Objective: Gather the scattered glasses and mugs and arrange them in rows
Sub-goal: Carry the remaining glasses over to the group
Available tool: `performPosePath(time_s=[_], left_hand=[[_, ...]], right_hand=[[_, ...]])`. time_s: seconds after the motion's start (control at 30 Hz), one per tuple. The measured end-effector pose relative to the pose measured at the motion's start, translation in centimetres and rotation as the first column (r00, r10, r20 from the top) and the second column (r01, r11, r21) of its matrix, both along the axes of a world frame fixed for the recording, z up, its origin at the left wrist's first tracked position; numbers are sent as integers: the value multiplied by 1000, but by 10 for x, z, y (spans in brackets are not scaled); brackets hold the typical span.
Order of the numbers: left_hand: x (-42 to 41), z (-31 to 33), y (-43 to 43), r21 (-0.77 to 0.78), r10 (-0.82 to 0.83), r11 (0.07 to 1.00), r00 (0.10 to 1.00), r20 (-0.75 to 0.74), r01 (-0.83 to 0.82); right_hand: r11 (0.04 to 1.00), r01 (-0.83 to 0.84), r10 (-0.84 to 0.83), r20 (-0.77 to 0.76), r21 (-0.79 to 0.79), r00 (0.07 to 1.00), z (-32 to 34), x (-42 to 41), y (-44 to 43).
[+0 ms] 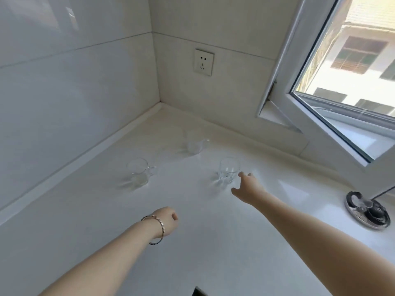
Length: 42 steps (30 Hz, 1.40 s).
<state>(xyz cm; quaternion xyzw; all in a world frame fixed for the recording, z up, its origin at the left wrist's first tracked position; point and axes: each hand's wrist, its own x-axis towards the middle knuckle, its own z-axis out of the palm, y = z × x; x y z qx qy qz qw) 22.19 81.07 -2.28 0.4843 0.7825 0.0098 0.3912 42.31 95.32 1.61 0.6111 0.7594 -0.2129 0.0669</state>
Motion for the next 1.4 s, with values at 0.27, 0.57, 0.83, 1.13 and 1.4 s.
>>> performPosePath(time_s=[0.27, 0.57, 0.83, 1.13, 1.4], left_hand=[[-32, -25, 74, -54, 27, 998, 999, 19, -25], [-50, -42, 79, -55, 80, 995, 997, 18, -79], [-41, -12, 16, -40, 223, 974, 973, -55, -225], [-5, -12, -173, -28, 560, 826, 826, -67, -563], [29, 1, -376, -90, 751, 646, 652, -107, -758]], right_hand=[[998, 52, -49, 61, -46, 997, -33, -59, 98], [999, 20, -19, 59, -25, 998, -66, -55, 102], [979, -194, 198, 60, -69, 978, -40, -33, 46], [796, -604, 604, -8, -44, 797, -9, -29, -97], [515, -852, 854, -31, -91, 520, 9, -72, -252]])
